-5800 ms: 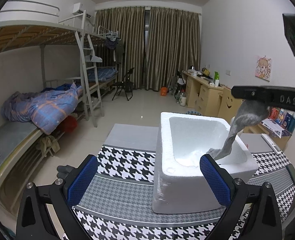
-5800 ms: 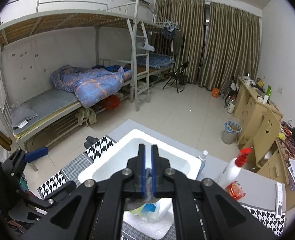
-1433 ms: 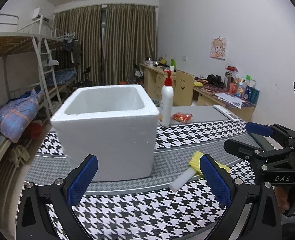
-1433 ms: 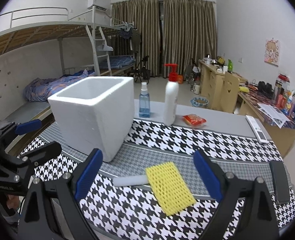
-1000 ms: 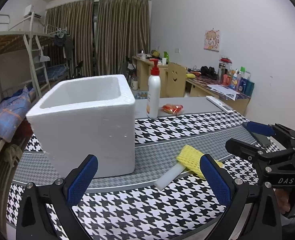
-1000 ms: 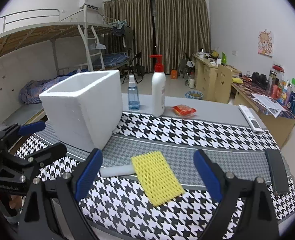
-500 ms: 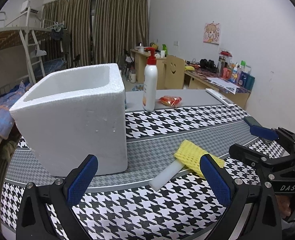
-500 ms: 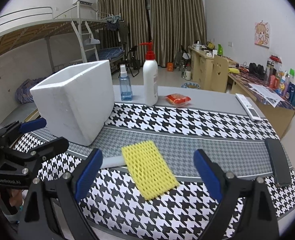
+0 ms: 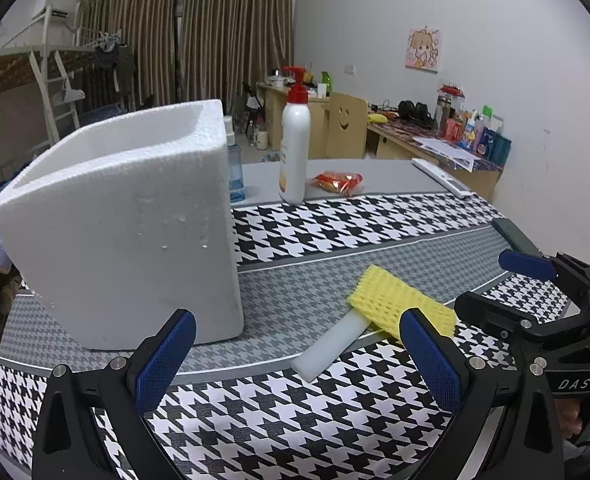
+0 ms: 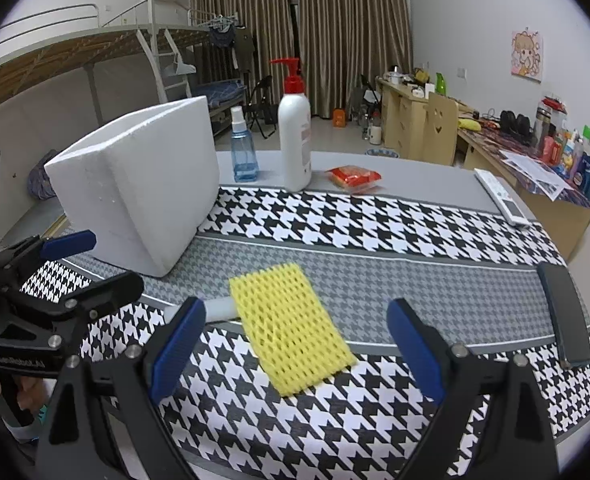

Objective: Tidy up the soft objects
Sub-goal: 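Move the right tool toward the yellow mesh sponge brush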

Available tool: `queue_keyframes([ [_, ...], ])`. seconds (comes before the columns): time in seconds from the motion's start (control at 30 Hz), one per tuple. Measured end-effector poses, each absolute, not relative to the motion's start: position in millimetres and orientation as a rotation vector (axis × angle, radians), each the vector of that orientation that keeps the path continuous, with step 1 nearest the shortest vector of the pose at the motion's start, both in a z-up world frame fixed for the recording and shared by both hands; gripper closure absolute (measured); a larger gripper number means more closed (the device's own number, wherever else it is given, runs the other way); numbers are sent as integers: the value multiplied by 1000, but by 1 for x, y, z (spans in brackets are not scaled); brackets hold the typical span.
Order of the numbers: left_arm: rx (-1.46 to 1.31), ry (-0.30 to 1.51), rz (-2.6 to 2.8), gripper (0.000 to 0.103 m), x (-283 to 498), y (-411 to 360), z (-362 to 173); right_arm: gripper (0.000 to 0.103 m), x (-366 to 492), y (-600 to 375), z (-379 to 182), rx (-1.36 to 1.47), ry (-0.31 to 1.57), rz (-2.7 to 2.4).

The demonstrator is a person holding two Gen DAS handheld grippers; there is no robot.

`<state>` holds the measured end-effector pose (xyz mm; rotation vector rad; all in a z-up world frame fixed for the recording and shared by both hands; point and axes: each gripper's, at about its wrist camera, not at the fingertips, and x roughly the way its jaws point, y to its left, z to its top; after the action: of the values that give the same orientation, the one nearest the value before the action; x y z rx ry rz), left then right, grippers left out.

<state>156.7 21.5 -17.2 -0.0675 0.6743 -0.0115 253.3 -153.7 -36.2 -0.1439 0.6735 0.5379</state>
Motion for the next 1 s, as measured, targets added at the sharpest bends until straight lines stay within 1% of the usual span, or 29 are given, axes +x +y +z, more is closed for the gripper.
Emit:
queue_keyframes([
  [0.5, -53, 742, -25, 4, 174, 14, -35, 9, 265, -158, -53, -138, 721, 531],
  [0.63, -38, 778, -32, 10, 181, 11, -41, 9, 268, -158, -58, -151, 736, 521],
  [0.9, -17, 827, -36, 12, 189, 8, -53, 9, 274, -159, -70, -154, 778, 516],
  [1.0, -15, 852, -32, 17, 194, 7, -58, 9, 278, -158, -74, -153, 792, 513],
])
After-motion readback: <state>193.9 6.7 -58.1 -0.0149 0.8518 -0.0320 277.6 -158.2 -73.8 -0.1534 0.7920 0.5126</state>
